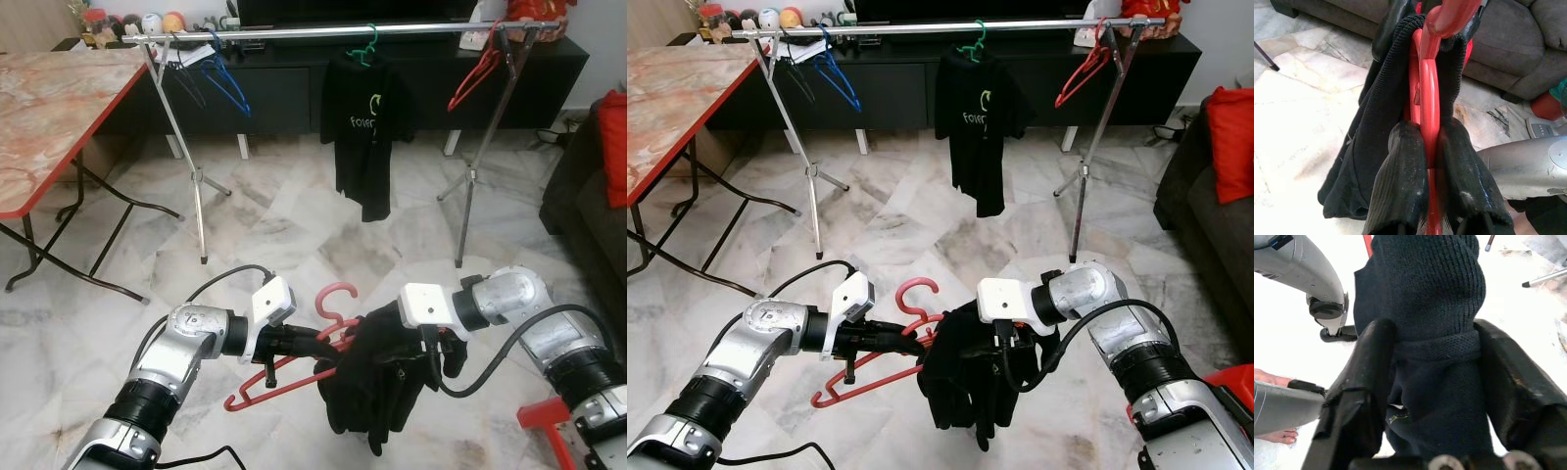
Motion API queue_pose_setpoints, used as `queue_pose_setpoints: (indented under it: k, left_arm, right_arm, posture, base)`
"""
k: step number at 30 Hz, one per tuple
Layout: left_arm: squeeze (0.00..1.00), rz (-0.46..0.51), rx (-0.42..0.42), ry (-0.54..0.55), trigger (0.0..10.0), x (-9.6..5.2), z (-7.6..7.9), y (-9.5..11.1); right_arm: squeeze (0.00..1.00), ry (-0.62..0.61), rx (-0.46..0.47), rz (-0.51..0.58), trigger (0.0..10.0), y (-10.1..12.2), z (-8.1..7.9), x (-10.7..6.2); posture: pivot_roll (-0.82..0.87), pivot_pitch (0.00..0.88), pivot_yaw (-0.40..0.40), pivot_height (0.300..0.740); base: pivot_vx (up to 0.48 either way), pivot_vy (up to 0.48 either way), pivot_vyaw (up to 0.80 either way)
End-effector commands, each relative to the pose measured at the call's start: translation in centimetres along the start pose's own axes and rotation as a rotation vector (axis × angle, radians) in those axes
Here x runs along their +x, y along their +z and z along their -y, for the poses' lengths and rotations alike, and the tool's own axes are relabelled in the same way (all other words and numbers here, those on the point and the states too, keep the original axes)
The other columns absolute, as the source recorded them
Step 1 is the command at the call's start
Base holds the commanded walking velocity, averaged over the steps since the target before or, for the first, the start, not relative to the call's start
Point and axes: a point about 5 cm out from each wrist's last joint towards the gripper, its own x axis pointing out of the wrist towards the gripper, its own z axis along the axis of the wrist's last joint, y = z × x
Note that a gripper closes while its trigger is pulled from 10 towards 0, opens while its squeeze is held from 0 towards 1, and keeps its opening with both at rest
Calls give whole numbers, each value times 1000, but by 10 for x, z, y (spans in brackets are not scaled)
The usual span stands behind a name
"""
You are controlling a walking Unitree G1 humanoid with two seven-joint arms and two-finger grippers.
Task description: Hang hanger
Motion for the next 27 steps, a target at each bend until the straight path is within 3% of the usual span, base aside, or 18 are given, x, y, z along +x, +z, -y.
queue_pose_setpoints:
  k: [1, 27]
  left_arm:
    - [0, 18, 47, 0, 10000, 0, -1, 11]
    - [0, 46, 112, 31, 10000, 2, -6, 23]
  right_arm:
    - [0, 25, -18, 0, 0, 3, 0, 4]
    - [0, 155, 12, -18, 0, -3, -15, 14]
  posture:
    - [-73, 74, 47, 740]
    - [-70, 69, 47, 740]
  base:
    - [0, 0, 0]
    - [0, 0, 0]
